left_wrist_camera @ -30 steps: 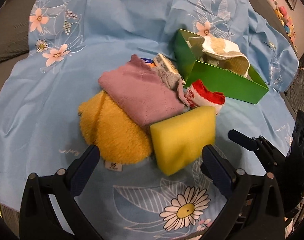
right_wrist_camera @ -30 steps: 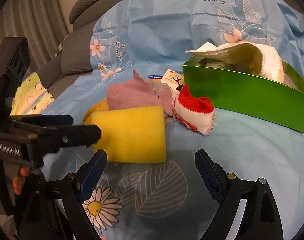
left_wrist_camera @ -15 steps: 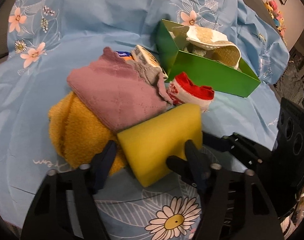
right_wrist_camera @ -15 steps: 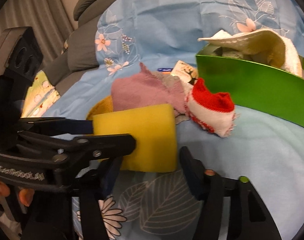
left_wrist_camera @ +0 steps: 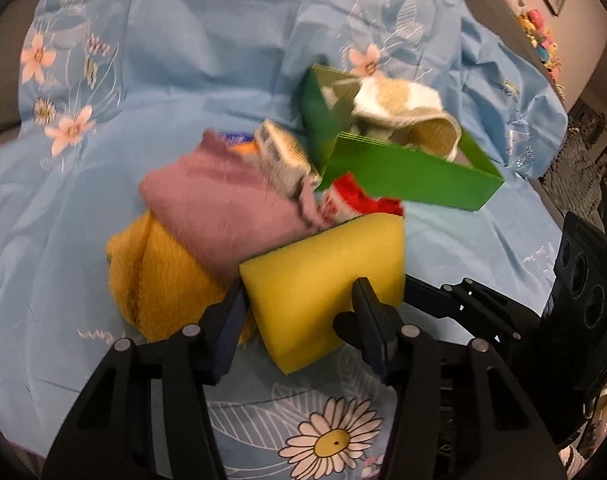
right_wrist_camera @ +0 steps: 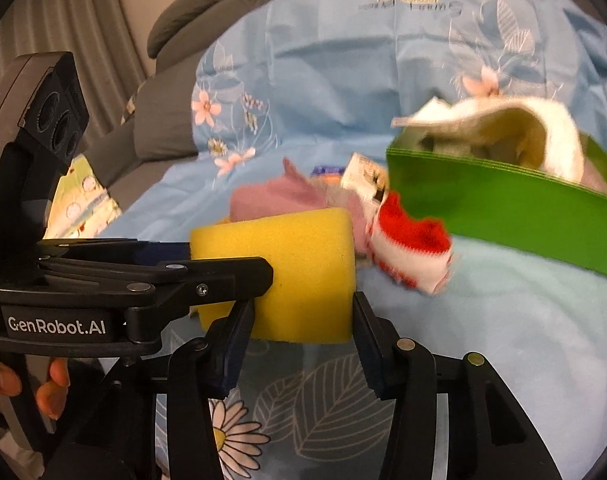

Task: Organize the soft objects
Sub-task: 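Carry the yellow sponge onto the towel in the box and release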

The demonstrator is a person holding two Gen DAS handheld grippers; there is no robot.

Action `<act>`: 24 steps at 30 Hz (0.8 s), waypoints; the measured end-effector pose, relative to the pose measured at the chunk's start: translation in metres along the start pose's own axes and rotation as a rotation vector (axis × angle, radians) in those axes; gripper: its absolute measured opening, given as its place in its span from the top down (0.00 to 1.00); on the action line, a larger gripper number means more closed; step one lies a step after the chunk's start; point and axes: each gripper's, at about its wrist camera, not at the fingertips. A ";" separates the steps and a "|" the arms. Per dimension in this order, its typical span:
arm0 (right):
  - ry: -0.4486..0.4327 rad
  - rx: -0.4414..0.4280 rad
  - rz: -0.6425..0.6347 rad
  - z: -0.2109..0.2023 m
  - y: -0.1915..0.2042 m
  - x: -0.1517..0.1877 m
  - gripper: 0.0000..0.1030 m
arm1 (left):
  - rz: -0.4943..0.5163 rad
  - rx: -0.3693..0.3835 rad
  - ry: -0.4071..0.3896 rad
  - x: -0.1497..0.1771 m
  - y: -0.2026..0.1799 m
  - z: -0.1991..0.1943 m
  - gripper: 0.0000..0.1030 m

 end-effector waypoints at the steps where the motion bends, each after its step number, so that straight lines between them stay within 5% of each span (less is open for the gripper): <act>1: -0.014 0.009 0.000 -0.005 -0.001 -0.003 0.51 | 0.014 -0.003 -0.010 -0.004 -0.004 -0.004 0.49; 15: -0.205 0.154 0.062 -0.073 -0.066 -0.067 0.51 | 0.195 0.036 -0.119 -0.106 -0.085 -0.022 0.49; 24: -0.235 0.221 0.129 -0.081 -0.120 -0.100 0.51 | 0.247 0.059 -0.100 -0.171 -0.122 0.004 0.49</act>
Point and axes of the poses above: each gripper's, at about its wrist camera, not at the fingertips, and z roughly the way its jaws point, y to its left, x to its underside, and after that the axes turned 13 degrees about y, right-handed
